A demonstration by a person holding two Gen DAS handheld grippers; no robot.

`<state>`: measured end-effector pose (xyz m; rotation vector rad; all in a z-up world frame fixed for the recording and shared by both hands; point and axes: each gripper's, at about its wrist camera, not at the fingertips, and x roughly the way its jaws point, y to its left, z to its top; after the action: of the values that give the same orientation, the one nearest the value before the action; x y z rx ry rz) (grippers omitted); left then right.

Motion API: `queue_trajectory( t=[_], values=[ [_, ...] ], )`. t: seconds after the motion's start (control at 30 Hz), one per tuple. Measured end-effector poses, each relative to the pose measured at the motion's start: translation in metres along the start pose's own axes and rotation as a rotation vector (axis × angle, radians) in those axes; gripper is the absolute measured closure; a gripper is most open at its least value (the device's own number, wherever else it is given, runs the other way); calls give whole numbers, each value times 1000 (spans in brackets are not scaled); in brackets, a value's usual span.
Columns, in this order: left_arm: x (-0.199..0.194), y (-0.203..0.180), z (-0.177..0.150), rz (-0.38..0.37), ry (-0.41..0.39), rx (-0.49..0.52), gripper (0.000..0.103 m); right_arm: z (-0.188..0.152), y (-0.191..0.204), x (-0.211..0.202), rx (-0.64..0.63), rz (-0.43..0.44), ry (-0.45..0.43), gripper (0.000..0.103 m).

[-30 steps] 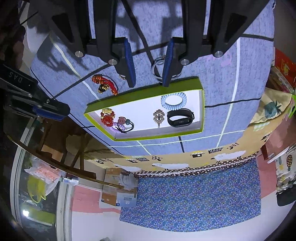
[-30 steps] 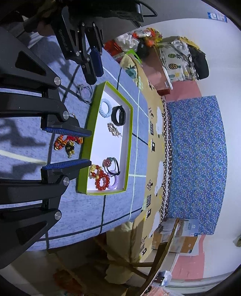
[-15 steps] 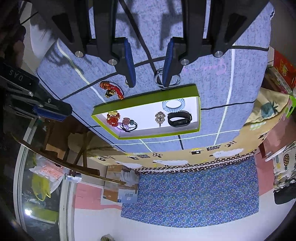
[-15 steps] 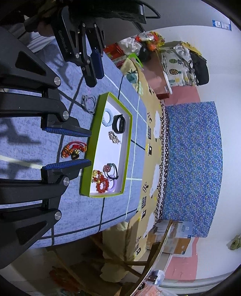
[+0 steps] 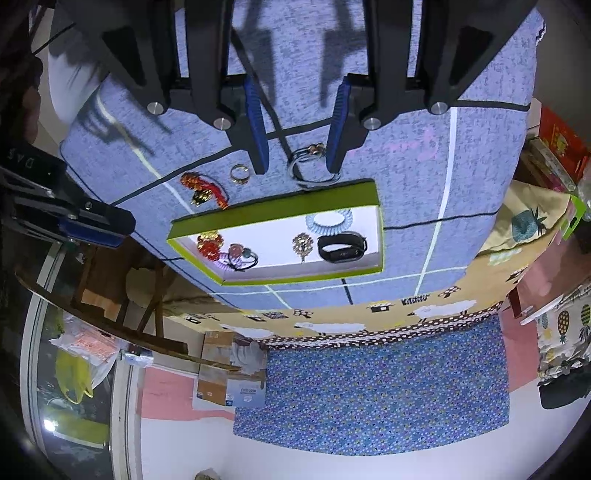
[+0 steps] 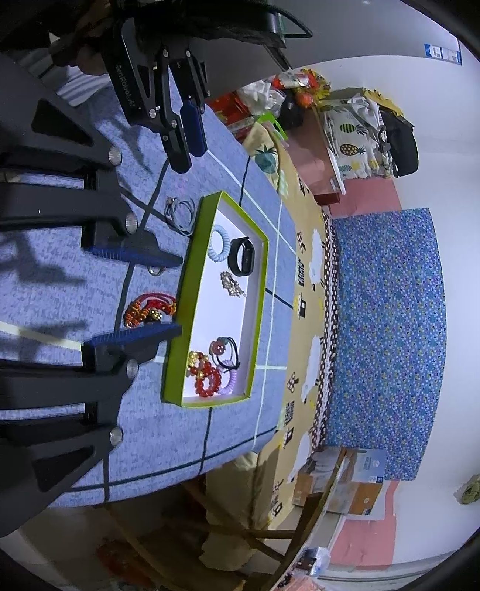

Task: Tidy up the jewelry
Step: 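Move the right gripper to the red tassel while the left gripper approaches the grey hair tie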

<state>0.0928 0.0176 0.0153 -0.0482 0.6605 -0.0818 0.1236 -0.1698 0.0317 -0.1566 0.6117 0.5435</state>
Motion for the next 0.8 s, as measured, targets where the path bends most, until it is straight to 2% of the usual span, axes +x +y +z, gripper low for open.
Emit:
queue_trajectory(
  t=[0.37,0.43,0.8],
  values=[
    [29,17,-8,19,64,-27,66,-10,-8,30,31,27,67,66],
    [34,20,-7,14,76,-42,63,-12,-11,35,35,29,80,66],
    [63,36,0,23,123,-131,63,-21,-23,60,57,27,150,66]
  ],
)
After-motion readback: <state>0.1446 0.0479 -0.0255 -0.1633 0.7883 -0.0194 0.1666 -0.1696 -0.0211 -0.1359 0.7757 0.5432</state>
